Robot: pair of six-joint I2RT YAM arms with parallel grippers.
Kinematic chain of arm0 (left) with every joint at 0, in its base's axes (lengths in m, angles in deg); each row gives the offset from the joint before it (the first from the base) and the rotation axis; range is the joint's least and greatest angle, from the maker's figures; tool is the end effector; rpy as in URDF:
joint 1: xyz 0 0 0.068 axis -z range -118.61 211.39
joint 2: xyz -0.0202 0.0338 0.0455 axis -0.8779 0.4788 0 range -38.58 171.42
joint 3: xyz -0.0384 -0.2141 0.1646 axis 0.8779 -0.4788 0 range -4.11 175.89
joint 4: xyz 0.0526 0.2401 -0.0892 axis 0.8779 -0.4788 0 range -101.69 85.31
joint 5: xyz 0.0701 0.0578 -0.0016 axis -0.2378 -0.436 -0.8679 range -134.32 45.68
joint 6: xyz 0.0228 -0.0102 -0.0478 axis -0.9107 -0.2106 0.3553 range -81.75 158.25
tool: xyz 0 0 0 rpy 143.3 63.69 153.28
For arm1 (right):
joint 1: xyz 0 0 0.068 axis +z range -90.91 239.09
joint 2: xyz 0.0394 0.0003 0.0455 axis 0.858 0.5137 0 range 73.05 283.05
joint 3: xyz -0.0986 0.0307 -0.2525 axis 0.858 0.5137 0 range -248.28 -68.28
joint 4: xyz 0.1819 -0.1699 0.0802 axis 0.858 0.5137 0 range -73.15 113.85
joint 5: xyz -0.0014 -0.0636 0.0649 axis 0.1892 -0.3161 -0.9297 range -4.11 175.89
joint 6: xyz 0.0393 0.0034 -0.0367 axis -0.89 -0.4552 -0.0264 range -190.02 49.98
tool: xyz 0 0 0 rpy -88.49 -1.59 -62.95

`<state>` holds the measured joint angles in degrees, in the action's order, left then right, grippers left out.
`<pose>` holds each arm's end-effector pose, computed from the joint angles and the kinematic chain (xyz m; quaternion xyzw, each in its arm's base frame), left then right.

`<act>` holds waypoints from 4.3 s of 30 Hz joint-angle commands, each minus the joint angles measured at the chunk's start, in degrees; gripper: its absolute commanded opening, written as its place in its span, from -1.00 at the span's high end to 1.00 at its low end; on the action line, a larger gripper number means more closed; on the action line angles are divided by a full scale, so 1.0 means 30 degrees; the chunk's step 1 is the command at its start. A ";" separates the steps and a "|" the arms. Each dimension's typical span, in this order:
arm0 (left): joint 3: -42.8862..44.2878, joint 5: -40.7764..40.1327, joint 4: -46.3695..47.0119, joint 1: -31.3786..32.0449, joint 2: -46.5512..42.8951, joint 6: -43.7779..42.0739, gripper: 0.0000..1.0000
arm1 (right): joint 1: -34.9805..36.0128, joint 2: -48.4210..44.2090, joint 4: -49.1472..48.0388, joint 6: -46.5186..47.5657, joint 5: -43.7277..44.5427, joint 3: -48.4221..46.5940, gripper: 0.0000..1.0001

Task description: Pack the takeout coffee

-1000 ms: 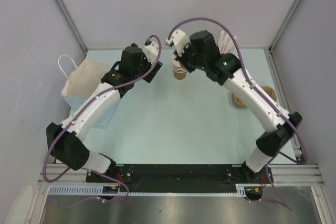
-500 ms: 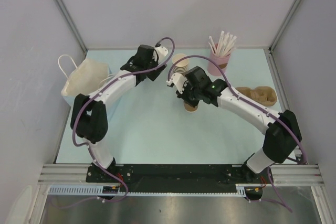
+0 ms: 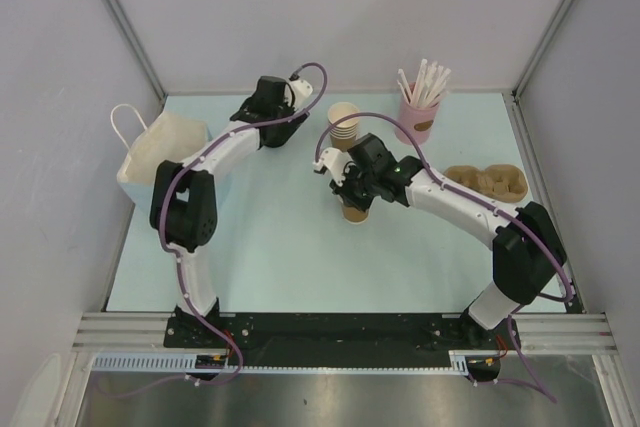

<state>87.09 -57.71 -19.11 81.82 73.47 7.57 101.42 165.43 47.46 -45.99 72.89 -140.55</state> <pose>0.4322 -0.1522 0.2643 0.3321 0.8189 0.1439 0.4454 0.2537 0.2420 0.2653 -0.5440 0.7623 0.1584 0.3128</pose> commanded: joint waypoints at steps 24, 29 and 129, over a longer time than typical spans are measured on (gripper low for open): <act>0.2618 0.1885 -0.1523 -0.0216 0.2581 -0.1200 -0.33 | -0.0514 -0.2198 -0.0624 0.0808 -0.0736 0.1092 -0.01; 0.2677 0.1797 -0.1582 -0.0305 0.2816 -0.1142 -0.15 | -0.0954 -0.2755 -0.0653 0.0808 -0.1088 0.1209 -0.02; -0.2860 1.8466 0.2607 -0.0422 -1.1129 2.0128 1.00 | -0.1892 -0.0236 -0.4520 -0.7483 -0.4517 -0.8575 0.20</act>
<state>78.83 -4.42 -14.17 80.46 42.94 66.39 94.73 164.54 35.37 -68.29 58.53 -163.77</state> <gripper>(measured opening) 0.027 0.426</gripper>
